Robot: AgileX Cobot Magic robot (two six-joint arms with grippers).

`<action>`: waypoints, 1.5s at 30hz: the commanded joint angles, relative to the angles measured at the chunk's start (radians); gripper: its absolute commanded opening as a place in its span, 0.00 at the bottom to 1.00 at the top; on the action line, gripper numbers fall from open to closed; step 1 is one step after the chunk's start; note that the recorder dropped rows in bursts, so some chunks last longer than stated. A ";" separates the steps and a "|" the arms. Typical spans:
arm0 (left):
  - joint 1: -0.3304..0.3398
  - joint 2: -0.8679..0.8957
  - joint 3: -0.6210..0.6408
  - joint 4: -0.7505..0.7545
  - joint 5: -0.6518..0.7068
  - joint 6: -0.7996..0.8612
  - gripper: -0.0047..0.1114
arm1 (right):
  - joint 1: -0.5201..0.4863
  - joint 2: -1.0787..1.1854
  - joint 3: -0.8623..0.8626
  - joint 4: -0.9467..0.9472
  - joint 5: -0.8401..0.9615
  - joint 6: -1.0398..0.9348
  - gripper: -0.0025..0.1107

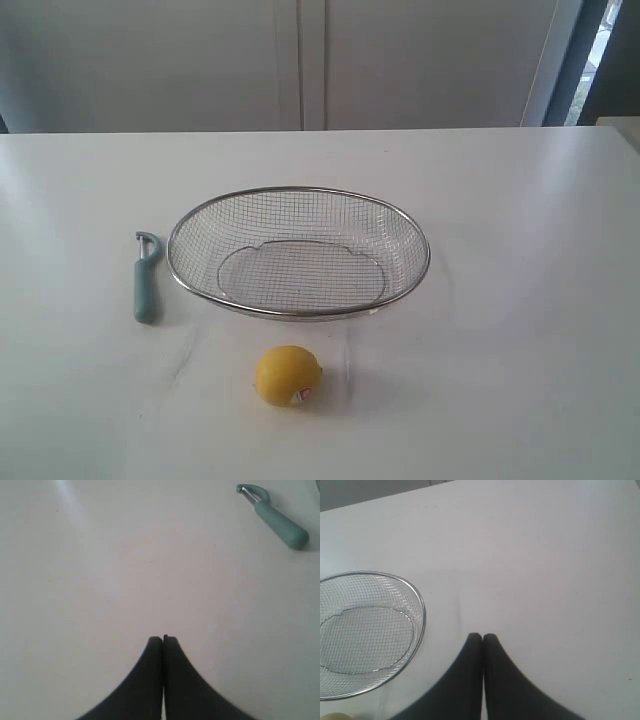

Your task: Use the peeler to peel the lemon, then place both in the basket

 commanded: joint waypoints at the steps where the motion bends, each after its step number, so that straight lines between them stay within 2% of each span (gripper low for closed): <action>1: 0.002 -0.004 0.009 0.003 0.007 -0.002 0.04 | 0.027 0.063 -0.045 0.021 0.023 -0.039 0.02; 22: 0.002 -0.004 0.009 0.003 0.007 -0.002 0.04 | 0.410 0.400 -0.297 -0.012 0.053 -0.037 0.02; 45: 0.002 -0.004 0.009 0.003 0.007 -0.002 0.04 | 0.716 0.773 -0.610 -0.030 0.118 -0.006 0.02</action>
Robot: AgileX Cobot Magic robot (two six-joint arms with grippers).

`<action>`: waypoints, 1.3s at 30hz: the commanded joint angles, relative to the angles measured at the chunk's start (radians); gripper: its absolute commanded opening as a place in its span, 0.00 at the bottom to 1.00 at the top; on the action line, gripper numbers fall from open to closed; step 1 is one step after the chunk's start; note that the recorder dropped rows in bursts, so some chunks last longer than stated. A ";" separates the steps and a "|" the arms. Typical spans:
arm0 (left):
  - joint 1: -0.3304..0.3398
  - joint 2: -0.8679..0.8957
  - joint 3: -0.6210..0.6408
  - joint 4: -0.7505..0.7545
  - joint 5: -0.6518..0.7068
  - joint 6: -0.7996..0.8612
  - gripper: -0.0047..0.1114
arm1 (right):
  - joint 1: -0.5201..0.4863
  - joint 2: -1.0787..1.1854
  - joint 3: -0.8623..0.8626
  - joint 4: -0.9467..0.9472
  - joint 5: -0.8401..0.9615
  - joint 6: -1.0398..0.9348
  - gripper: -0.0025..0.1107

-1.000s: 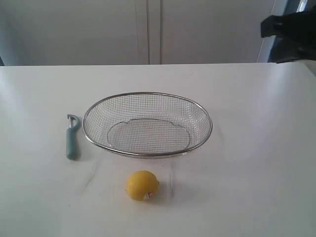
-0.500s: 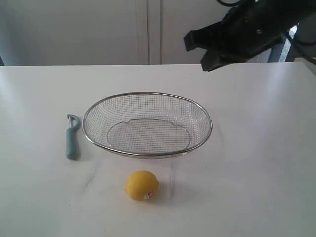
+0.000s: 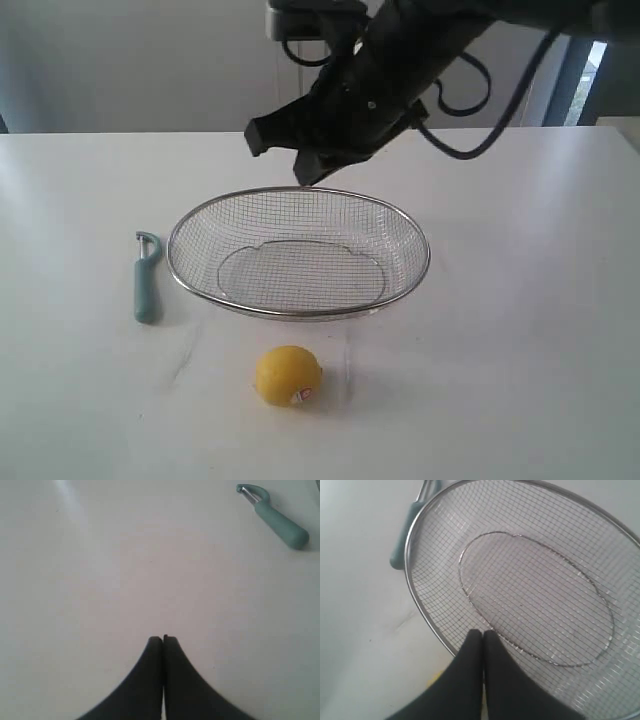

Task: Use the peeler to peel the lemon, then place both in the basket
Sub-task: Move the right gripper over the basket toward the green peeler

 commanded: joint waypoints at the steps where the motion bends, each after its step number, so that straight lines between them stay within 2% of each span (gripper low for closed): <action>1: 0.002 -0.004 0.009 0.003 0.007 -0.002 0.04 | 0.052 0.065 -0.064 -0.011 0.010 0.013 0.02; 26: 0.002 -0.004 0.009 0.003 0.007 -0.002 0.04 | 0.256 0.428 -0.511 -0.092 0.092 0.166 0.02; 39: 0.002 -0.004 0.009 0.003 0.007 -0.002 0.04 | 0.345 0.557 -0.699 -0.260 0.101 0.357 0.02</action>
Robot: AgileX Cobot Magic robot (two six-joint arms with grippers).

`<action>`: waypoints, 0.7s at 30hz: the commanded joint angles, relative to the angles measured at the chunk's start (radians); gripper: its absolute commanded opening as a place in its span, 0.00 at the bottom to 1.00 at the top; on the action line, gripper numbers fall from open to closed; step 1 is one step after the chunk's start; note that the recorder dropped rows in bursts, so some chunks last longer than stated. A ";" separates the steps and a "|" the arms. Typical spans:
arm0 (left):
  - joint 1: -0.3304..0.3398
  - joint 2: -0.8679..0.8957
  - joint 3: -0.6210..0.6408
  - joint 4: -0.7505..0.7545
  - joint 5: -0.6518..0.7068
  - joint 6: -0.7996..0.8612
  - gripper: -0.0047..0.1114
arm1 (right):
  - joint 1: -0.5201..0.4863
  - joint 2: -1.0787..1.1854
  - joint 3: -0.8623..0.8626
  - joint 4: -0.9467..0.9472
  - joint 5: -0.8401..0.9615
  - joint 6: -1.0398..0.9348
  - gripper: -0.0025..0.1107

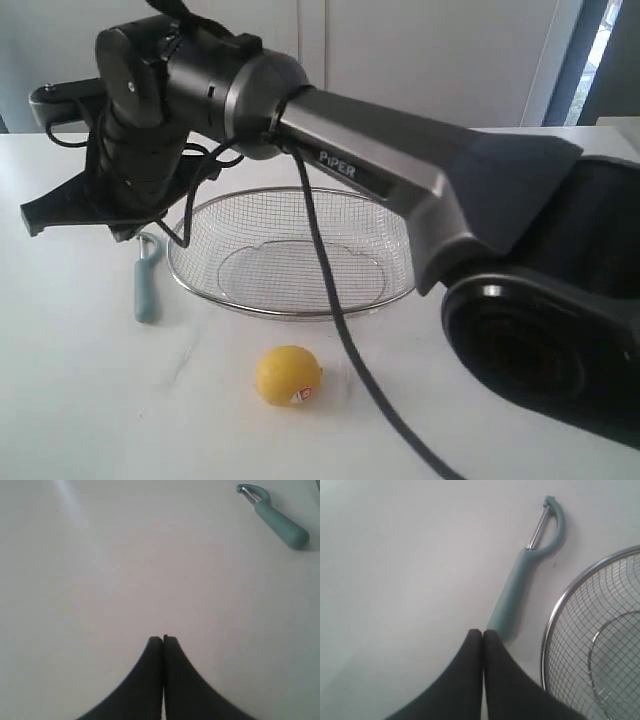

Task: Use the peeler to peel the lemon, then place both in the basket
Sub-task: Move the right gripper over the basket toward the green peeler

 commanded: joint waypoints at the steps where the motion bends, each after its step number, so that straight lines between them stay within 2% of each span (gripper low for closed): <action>1: 0.002 -0.004 0.009 0.003 0.007 -0.002 0.04 | 0.025 0.030 -0.043 -0.066 0.006 0.078 0.02; 6: 0.002 -0.004 0.009 0.003 0.007 -0.002 0.04 | 0.051 0.042 -0.047 -0.145 -0.024 0.161 0.02; 14: 0.002 -0.004 0.009 0.003 0.007 -0.002 0.04 | 0.071 0.042 -0.042 -0.127 -0.152 0.165 0.02; 21: 0.002 -0.004 0.009 0.003 0.007 -0.002 0.04 | 0.071 0.042 -0.042 -0.116 -0.157 0.256 0.02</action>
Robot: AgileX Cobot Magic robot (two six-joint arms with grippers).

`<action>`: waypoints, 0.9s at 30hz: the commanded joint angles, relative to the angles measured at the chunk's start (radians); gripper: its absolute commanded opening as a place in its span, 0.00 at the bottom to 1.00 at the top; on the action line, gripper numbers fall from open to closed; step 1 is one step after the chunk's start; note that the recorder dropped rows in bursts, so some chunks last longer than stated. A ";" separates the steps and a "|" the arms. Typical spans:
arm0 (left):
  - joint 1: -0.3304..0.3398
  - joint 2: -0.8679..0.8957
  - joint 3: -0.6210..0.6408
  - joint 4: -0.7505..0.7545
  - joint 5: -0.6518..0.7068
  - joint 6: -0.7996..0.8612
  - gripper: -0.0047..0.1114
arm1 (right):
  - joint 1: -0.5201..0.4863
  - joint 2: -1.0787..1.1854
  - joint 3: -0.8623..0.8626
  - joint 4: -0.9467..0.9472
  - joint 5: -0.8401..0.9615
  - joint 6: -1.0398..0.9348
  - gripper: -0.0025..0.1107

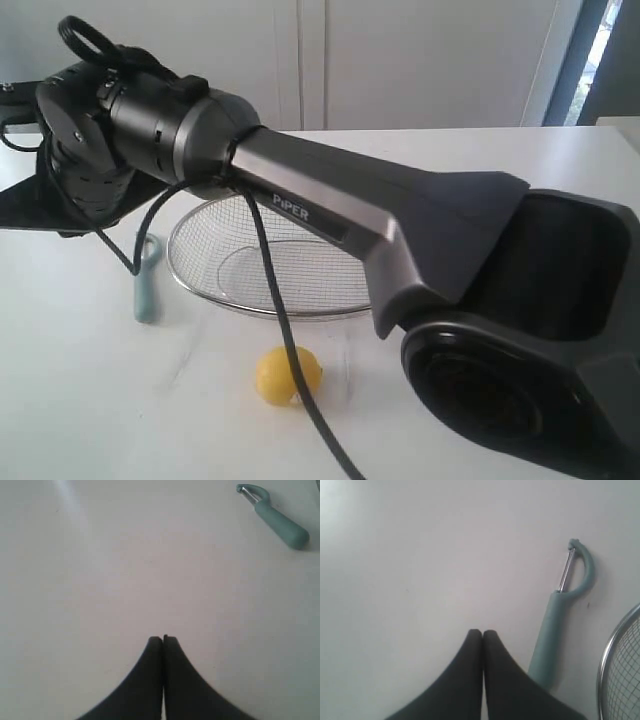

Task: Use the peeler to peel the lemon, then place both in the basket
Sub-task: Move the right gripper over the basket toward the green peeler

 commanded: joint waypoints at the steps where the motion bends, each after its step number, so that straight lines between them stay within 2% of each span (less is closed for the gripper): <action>1: 0.002 -0.004 0.009 0.003 0.007 -0.002 0.04 | -0.001 -0.005 -0.002 0.005 -0.004 0.049 0.02; 3: 0.002 -0.004 0.009 0.003 0.007 -0.002 0.04 | -0.001 -0.005 -0.002 -0.011 0.031 0.074 0.02; 7: 0.002 -0.004 0.009 0.003 0.007 -0.002 0.04 | -0.001 -0.004 -0.002 -0.188 0.119 0.199 0.02; 17: 0.002 -0.004 0.009 0.003 0.007 -0.002 0.04 | -0.001 0.072 -0.002 -0.198 0.115 0.255 0.02; 24: 0.002 -0.004 0.009 0.003 0.007 -0.002 0.04 | -0.001 0.102 -0.002 -0.198 0.036 0.264 0.02; 27: 0.002 -0.004 0.009 0.003 0.007 -0.002 0.04 | -0.001 0.109 -0.002 -0.200 0.012 0.264 0.06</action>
